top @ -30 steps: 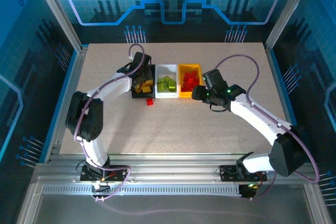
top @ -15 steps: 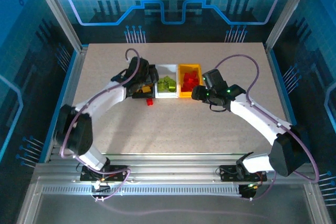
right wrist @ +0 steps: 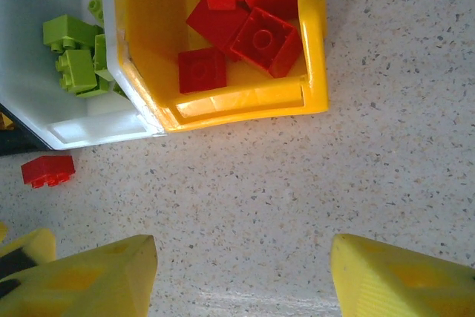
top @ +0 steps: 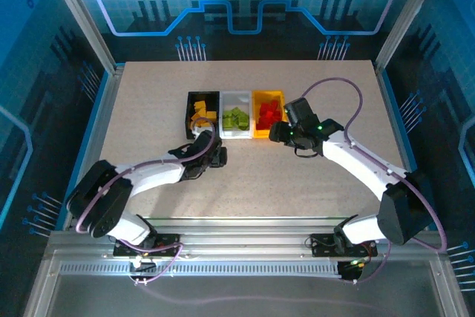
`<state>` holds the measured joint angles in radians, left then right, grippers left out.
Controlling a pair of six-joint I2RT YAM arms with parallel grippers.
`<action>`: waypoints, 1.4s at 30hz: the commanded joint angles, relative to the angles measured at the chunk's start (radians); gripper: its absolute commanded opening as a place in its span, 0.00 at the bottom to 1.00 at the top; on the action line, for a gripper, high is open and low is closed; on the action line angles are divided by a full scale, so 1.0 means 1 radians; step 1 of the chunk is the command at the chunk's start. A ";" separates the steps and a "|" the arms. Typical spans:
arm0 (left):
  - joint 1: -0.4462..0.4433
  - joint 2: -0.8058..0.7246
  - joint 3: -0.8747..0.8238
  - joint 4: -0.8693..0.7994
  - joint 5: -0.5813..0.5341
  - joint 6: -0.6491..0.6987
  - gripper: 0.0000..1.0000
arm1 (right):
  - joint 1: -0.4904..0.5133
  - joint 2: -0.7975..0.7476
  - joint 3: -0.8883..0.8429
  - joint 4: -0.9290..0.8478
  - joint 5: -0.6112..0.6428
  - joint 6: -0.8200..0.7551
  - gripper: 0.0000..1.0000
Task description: Sort the legos into containers by color
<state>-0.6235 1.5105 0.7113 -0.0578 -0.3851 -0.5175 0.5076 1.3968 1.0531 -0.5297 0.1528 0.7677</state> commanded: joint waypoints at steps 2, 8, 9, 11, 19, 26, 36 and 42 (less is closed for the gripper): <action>0.038 0.117 0.037 0.138 -0.045 0.007 0.78 | -0.005 0.000 0.023 -0.001 0.008 0.014 0.64; 0.078 0.208 0.089 0.171 -0.075 0.006 0.70 | -0.006 -0.026 0.016 -0.014 0.022 0.007 0.65; 0.078 0.214 0.097 0.172 -0.084 0.008 0.69 | -0.006 -0.028 0.015 -0.014 0.025 0.007 0.65; 0.079 0.231 0.103 0.179 -0.103 0.014 0.66 | -0.007 -0.032 0.013 -0.013 0.026 0.004 0.65; 0.078 0.235 0.076 0.189 -0.105 0.010 0.47 | -0.011 -0.032 0.012 -0.009 0.028 0.005 0.65; 0.058 0.122 0.014 0.158 -0.090 -0.016 0.30 | -0.014 -0.031 0.009 -0.010 0.035 0.012 0.65; -0.091 -0.023 0.266 -0.049 0.061 -0.015 0.30 | -0.056 -0.077 -0.052 -0.056 0.097 0.052 0.65; -0.094 0.288 0.652 -0.096 0.189 0.014 0.31 | -0.066 -0.088 -0.076 -0.074 0.099 0.062 0.65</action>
<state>-0.7147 1.6802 1.2572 -0.0864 -0.2798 -0.5251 0.4522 1.3312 0.9886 -0.5758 0.2249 0.8047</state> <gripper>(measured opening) 0.324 0.647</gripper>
